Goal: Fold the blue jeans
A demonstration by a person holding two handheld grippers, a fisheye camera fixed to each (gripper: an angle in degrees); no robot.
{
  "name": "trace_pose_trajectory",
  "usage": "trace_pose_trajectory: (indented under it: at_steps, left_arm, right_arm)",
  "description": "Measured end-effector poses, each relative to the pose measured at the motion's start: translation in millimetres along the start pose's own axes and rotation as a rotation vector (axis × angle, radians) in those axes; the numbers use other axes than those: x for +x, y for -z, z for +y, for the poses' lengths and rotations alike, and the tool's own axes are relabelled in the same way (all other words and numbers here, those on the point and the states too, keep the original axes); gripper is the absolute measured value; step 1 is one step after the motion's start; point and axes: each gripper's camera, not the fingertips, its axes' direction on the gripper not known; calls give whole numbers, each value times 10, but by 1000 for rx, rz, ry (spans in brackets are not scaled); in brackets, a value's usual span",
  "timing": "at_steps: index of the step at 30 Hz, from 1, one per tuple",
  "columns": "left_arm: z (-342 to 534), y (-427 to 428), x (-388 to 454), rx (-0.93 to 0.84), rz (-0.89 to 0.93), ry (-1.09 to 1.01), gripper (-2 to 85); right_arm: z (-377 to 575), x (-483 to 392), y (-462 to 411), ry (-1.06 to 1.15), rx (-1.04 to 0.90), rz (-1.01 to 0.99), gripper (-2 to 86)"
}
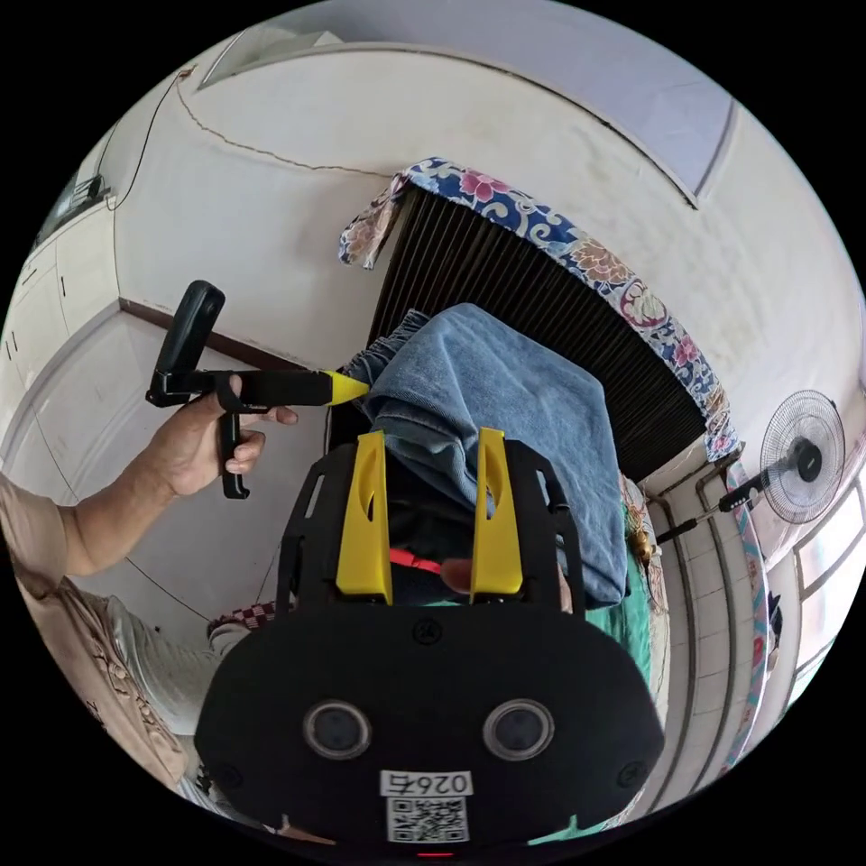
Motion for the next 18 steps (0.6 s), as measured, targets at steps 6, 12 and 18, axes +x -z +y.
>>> trace_pose_trajectory:
  at_steps: [6, 12, 18]
  left_arm:
    - [-377, 230, 36, 66, 62, 73, 205]
    - [-772, 485, 192, 45, 25, 129, 147]
    - [-964, 723, 333, 12, 90, 100, 182]
  right_arm:
    - [-143, -124, -258, 56, -45, 5, 115]
    - [-220, -89, -279, 49, -72, -37, 123]
    - [-203, -48, -127, 81, -61, -60, 129]
